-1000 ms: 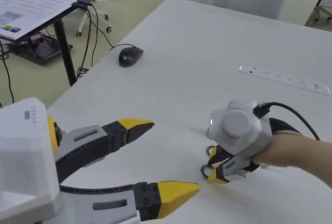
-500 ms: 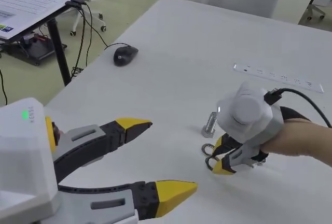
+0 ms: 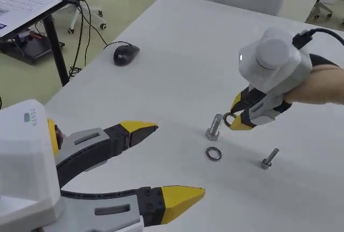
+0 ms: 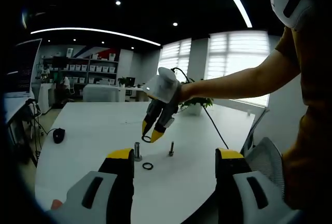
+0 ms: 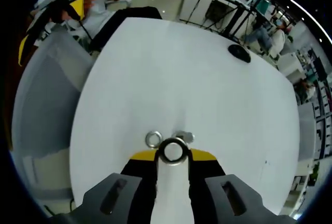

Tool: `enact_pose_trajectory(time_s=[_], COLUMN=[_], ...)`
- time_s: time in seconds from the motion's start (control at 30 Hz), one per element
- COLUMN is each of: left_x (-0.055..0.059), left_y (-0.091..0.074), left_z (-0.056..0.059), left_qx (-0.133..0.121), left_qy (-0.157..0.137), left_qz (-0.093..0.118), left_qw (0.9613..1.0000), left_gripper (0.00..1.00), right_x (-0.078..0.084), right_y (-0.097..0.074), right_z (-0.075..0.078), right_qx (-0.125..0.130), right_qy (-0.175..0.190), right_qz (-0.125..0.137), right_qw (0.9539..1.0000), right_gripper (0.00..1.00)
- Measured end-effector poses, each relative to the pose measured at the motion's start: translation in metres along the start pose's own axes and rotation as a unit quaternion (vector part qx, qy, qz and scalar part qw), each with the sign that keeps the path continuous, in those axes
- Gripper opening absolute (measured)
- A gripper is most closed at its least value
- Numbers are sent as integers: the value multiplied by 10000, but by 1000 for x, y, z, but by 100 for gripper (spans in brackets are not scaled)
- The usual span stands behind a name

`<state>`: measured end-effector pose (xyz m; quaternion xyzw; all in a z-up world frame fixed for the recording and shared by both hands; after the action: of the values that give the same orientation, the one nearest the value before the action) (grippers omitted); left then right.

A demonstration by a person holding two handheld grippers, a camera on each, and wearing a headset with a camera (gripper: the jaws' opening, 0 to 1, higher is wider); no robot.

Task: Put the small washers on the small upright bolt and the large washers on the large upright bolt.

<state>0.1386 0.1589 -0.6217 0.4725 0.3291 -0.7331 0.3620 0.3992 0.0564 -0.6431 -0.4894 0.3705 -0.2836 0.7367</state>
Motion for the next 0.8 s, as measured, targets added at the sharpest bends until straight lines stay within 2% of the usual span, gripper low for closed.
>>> enact_pose_trajectory(time_s=[0.1,0.2,0.4,0.7,0.8], left_x=[-1,-3,-2,0,0], left_y=[0,0,-1,0,0], left_z=[-3,-5,-8,-10,-11], left_qx=[-3,-32,-85,-140,-141], left_qy=[12,20,-33,-81,-96], left_qz=[-22,-3,30,10,32], left_qw=[10000,10000,10000,9999,9998], left_gripper=[62,62,62,62,62], right_x=[-4,-3,-6,-2,-1], right_y=[3,14,26,41,45], right_z=[10,23,20,19,20], right_qx=[-30,-128,-344,-450,-494], right_qy=[6,-51,-67,-160,-125], right_qz=[-35,-128,-237,-416,-401], right_qw=[10000,9998,9991,9980,9979], right_gripper=[22,22,22,22,22])
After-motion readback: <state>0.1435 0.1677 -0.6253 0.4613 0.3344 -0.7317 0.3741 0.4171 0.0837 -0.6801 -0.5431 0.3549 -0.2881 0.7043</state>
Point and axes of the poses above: the centre of the closed fingertips' face, and the gripper's own axes: y roughly forward along the fingers, z roughly to its right, x roughly out of its underside, the point moved 9 cm from there along -y, roughly backward along the fingers, and after that the axes turned 11 degrees about -y, right-handed, at the moved point
